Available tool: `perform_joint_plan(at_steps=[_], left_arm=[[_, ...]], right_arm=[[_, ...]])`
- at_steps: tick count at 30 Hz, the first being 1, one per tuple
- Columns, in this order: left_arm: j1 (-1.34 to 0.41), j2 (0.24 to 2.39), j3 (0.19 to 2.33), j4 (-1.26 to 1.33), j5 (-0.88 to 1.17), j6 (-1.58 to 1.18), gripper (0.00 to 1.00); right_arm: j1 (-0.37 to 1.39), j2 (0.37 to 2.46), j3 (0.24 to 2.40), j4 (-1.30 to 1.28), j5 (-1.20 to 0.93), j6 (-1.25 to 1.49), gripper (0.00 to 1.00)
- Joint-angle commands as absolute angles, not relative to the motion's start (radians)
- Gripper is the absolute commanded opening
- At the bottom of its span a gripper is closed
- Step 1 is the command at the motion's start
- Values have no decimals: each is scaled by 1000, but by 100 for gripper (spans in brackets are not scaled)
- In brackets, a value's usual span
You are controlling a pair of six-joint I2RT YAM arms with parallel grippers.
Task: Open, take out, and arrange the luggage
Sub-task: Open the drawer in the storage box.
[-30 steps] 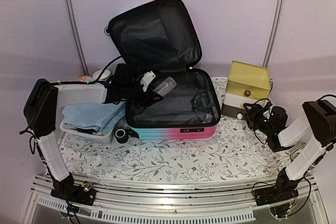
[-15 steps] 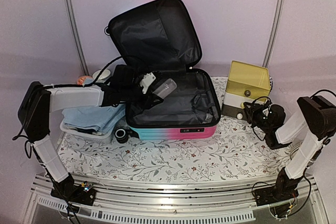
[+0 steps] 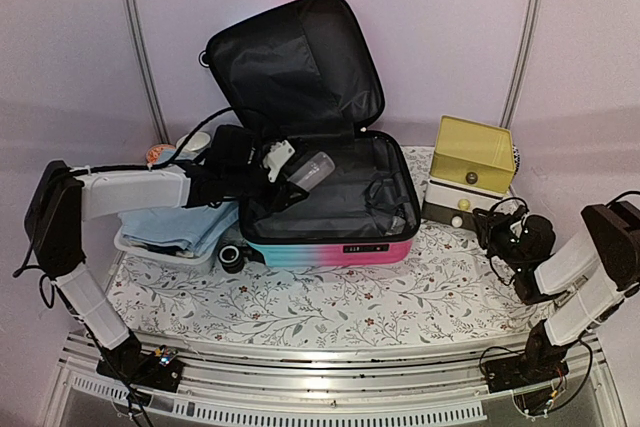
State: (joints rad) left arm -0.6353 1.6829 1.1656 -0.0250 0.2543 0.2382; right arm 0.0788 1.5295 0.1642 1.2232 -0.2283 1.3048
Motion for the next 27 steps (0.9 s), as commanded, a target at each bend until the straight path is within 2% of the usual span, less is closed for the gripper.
perform_joint_plan(at_steps=[1, 6, 9, 17, 24, 27], left_arm=[[-658, 1630, 1150, -32, 241, 221, 45], [-672, 1611, 1151, -38, 236, 218, 45], [-679, 1609, 1158, -43, 232, 219, 45], [-691, 1623, 1170, -44, 231, 221, 45], [-692, 1638, 1172, -45, 227, 229, 44], [-692, 1641, 1172, -44, 227, 231, 44]], right_arm=[[75, 1486, 109, 1235, -231, 1304, 26], [74, 1488, 142, 1209, -271, 1287, 57], [77, 1518, 191, 1210, -285, 1295, 62], [99, 1617, 289, 1224, -280, 1331, 60], [128, 1692, 311, 1265, -227, 1383, 55], [138, 1704, 320, 1270, -189, 1406, 49]])
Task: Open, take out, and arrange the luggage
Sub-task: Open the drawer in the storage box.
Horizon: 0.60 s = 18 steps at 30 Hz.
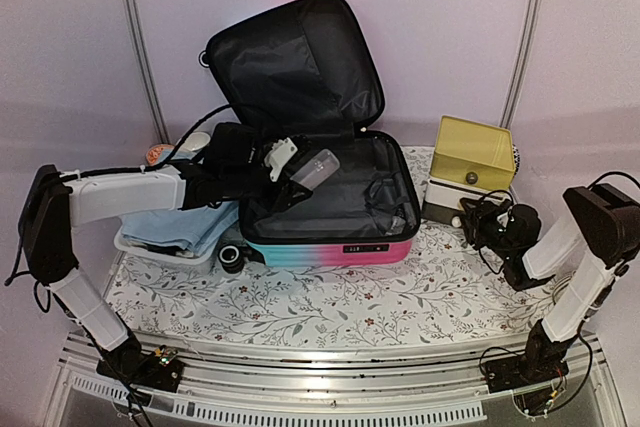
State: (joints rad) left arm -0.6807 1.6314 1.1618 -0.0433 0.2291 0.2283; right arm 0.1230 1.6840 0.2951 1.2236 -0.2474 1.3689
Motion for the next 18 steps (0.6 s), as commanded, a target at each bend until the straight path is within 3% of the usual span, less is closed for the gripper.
perform_joint_plan(at_steps=[1, 6, 15, 18], left_arm=[[-692, 1641, 1172, -44, 227, 231, 44], [-691, 1637, 1166, -42, 225, 233, 45], [-693, 1599, 1143, -46, 232, 233, 44], [-694, 1584, 1131, -46, 241, 228, 44]], right_arm=[[142, 1708, 325, 1271, -179, 1411, 48], [148, 1720, 340, 1265, -153, 1426, 39], [162, 1651, 271, 1264, -128, 1421, 15], [161, 1592, 201, 1261, -118, 1415, 12]])
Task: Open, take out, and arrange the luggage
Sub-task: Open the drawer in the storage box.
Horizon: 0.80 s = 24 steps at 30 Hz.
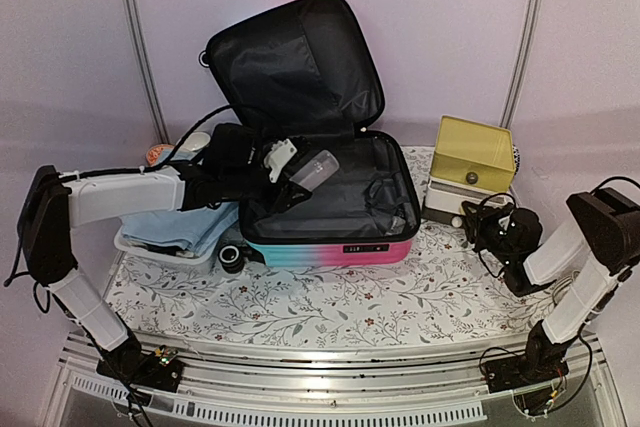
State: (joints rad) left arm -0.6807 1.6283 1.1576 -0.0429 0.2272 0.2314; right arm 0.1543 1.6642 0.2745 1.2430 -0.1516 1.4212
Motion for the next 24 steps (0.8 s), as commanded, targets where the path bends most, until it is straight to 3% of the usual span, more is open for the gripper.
perform_joint_plan(at_steps=[1, 12, 15, 19, 24], left_arm=[[-696, 1581, 1125, -45, 239, 227, 44], [-746, 1597, 1141, -51, 248, 212, 45], [-773, 1611, 1164, -51, 250, 199, 44], [-800, 1618, 1180, -51, 254, 181, 44], [-824, 1596, 1182, -51, 271, 147, 44]], right_arm=[[162, 1572, 179, 1253, -117, 1411, 12], [172, 1282, 58, 999, -173, 1361, 18], [176, 1215, 58, 921, -177, 1357, 31], [176, 1139, 74, 808, -180, 1341, 60], [176, 1030, 119, 615, -185, 1284, 75]])
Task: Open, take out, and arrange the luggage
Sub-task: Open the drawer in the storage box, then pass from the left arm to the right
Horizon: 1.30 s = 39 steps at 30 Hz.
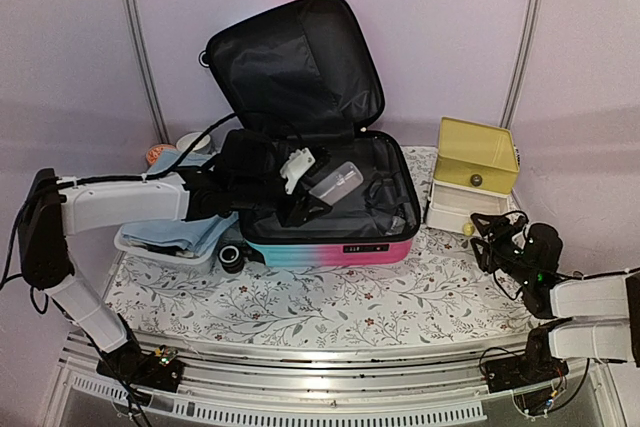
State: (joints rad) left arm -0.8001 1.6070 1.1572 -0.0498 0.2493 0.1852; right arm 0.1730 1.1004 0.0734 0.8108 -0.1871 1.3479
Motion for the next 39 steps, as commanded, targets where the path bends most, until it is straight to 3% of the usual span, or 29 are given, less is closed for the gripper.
perform_joint_plan(at_steps=[1, 15, 22, 30, 39], left_arm=[[-830, 1588, 1180, -51, 277, 139, 44], [-853, 1541, 1160, -19, 330, 51, 44], [-856, 1539, 1154, 27, 349, 1, 44], [-893, 1559, 1176, 72, 386, -52, 43], [-965, 1583, 1175, 221, 391, -156, 42]], right_arm=[[176, 1010, 128, 582, -189, 1270, 76], [177, 741, 206, 190, -222, 1100, 83], [178, 745, 261, 127, -276, 1045, 87], [300, 729, 345, 200, -301, 897, 85], [617, 948, 440, 685, -399, 735, 87]])
